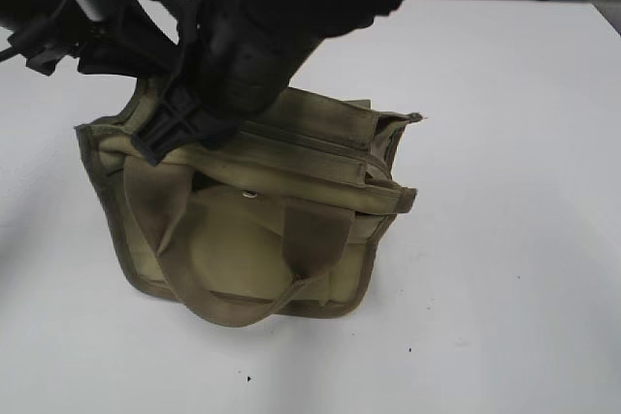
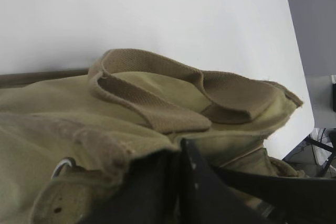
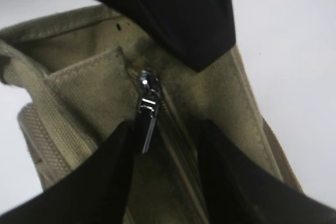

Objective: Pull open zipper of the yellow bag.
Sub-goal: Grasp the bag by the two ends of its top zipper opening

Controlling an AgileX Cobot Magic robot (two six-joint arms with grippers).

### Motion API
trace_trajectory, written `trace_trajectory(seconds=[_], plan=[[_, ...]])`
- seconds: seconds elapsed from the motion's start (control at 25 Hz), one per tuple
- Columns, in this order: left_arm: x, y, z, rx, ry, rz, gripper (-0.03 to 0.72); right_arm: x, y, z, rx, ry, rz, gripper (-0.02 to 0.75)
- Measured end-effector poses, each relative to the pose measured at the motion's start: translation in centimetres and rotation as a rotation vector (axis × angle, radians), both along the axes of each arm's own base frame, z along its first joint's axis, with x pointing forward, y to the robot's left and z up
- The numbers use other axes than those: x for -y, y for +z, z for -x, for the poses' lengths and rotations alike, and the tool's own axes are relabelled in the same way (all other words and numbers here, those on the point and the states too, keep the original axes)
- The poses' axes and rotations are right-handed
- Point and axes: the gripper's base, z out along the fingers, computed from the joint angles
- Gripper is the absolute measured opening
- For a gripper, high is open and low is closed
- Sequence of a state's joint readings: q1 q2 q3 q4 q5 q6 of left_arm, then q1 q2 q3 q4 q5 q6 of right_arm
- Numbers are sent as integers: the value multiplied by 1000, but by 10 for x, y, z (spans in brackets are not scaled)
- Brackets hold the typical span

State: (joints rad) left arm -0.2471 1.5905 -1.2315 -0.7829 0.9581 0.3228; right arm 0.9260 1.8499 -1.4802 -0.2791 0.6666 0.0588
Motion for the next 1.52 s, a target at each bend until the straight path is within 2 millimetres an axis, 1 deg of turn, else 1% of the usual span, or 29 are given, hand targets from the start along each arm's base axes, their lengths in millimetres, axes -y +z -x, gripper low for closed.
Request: trace_trajectory(seconds=[0.28, 0.36, 0.52, 0.72, 0.76, 0.88, 0.96, 1.28, 1.4, 1.52], plan=[[-1, 0, -1, 2, 4, -7, 28, -4, -4, -3, 6, -12, -32, 341], [-1, 0, -1, 2, 4, -6, 28, -5, -4, -3, 8, -12, -35, 322], [-2, 0, -1, 0, 8, -3, 28, -6, -7, -5, 22, -7, -22, 204], [-3, 0, -1, -3, 11, 0, 28, -6, -8, -6, 35, 11, -7, 14], [-3, 0, -1, -3, 12, 0, 28, -6, -8, -6, 39, 21, 0, 2], [-3, 0, -1, -4, 11, 0, 28, -4, -7, -5, 46, 46, 31, 2], [-2, 0, 0, -13, 6, 9, 28, -1, -4, -3, 46, 52, 51, 2], [2, 1, 3, -33, -18, 21, 28, 17, 12, 7, 1, 49, 161, 2], [4, 1, 4, -35, -23, 21, 28, 29, 15, 5, -44, 21, 194, 2], [3, 1, 4, -33, -22, 20, 28, 48, 17, -1, -128, -37, 221, 2]])
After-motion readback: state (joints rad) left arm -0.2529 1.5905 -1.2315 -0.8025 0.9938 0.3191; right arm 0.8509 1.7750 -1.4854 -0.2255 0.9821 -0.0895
